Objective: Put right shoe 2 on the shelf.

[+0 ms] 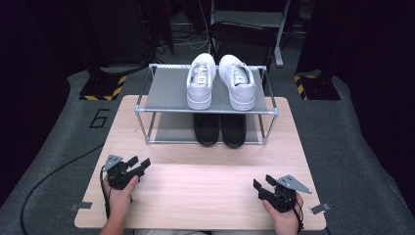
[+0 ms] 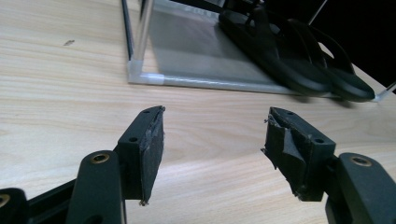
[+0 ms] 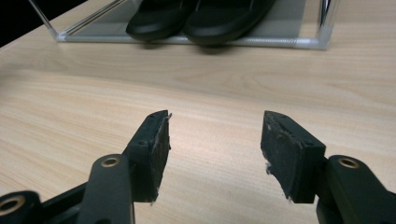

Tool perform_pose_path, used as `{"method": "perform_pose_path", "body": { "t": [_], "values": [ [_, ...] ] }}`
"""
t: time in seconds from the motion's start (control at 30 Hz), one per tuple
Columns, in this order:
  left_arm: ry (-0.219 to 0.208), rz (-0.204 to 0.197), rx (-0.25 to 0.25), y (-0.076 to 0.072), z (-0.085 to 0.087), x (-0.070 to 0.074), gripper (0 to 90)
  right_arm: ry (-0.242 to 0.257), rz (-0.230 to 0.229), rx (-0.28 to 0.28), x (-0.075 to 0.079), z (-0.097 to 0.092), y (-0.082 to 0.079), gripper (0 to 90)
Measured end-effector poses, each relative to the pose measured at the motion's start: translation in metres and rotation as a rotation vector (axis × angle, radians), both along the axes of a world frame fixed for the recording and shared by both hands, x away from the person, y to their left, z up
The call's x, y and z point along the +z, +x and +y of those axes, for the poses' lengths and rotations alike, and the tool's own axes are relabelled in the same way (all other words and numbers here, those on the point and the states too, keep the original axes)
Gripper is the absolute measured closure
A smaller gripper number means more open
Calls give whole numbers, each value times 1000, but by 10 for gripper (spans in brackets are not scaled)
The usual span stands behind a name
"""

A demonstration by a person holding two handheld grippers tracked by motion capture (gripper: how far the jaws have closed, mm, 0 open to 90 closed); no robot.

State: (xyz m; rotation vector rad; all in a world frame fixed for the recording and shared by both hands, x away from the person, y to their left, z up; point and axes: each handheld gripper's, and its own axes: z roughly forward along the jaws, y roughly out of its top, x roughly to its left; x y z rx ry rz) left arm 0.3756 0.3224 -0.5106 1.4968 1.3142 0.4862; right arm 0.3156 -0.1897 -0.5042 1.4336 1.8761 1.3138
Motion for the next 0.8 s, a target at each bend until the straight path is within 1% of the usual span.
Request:
{"method": "perform_pose_path", "body": {
  "t": [0.03, 0.1, 0.13, 0.17, 0.2, 0.23, 0.3, 0.33, 0.4, 0.43, 0.5, 0.53, 0.57, 0.63, 0.67, 0.7, 0.73, 0.77, 0.8],
  "values": [
    [1, -2, -3, 0, -1, 0, 376, -1, 2, 2, -2, 0, 0, 418],
    [3, 8, -10, 0, -3, 0, 376, -34, -2, -3, -6, -2, 0, 418],
    [6, 1, -10, 0, -3, 0, 376, -33, 4, -8, -6, -1, -1, 418],
    [7, 0, -16, 0, -4, 0, 376, -38, -2, -10, -8, -2, -1, 418],
    [7, 8, -21, 0, -5, 0, 376, -38, 8, -10, -11, -4, -1, 418],
    [8, 11, -23, 0, -6, 0, 376, -15, 19, -14, -12, -3, -1, 418],
    [35, 19, -44, -1, -8, -1, 376, 0, 29, -14, -14, -4, -1, 418],
    [42, 25, -52, -1, -9, -1, 376, -9, 28, -15, -14, -4, -1, 418],
    [58, 29, -65, -2, -10, -1, 375, 0, 28, -20, -15, -5, 0, 418],
    [60, 35, -69, -3, -10, -1, 375, 1, 30, -25, -15, -6, 0, 418],
    [63, 26, -73, -5, -11, -2, 374, -2, 37, -28, -17, -6, 0, 419],
    [63, 35, -79, -6, -11, -2, 374, 3, 40, -28, -18, -6, 0, 419],
    [67, 34, -82, -7, -11, -2, 373, 6, 44, -30, -18, -6, -1, 419],
    [60, 32, -83, -9, -11, -4, 373, -6, 45, -24, -19, -5, -1, 419],
    [57, 38, -88, -10, -10, -4, 373, -6, 42, -24, -20, -5, -1, 419],
    [54, 37, -83, -10, -11, -5, 373, -3, 44, -21, -20, -4, -1, 419],
    [53, 37, -84, -10, -10, -6, 373, -13, 42, -13, -20, -5, -1, 419],
    [47, 36, -80, -10, -11, -7, 373, -14, 42, -16, -20, -5, -2, 419],
    [52, 45, -86, -10, -10, -7, 373, -7, 42, -26, -20, -4, -2, 419]
  ]
}}
